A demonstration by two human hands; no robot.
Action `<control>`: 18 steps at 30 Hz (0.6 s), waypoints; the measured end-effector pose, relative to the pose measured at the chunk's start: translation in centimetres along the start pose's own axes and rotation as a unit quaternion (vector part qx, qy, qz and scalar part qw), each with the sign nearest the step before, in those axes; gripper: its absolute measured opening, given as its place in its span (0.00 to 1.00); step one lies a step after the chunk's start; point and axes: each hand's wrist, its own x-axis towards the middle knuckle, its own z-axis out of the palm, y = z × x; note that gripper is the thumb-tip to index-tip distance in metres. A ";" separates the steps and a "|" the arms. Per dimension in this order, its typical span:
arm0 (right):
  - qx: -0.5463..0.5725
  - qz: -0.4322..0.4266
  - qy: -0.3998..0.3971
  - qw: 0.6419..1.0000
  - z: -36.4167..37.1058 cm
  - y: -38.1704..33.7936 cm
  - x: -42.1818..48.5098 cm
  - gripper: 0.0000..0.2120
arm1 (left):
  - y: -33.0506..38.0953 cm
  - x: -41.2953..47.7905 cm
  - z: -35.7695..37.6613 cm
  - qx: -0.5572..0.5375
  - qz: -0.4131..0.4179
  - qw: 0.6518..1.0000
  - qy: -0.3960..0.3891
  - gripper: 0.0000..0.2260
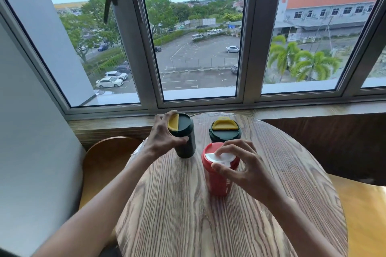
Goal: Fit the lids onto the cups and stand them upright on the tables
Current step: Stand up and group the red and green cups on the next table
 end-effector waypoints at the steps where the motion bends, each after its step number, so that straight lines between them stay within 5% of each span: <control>1: 0.002 0.001 -0.002 1.000 0.0 0.0 0.0 0.17 | 0.1 -0.3 -0.3 -0.002 0.003 1.000 -0.027 0.41; 10: 0.011 0.015 -0.001 1.000 0.0 0.0 -0.1 0.16 | 0.9 -0.5 -1.7 -0.027 0.011 0.974 -0.223 0.41; 18: 0.015 0.022 0.000 1.000 0.1 -0.1 -0.2 0.16 | 1.9 0.2 -1.0 0.060 -0.016 0.981 -0.182 0.41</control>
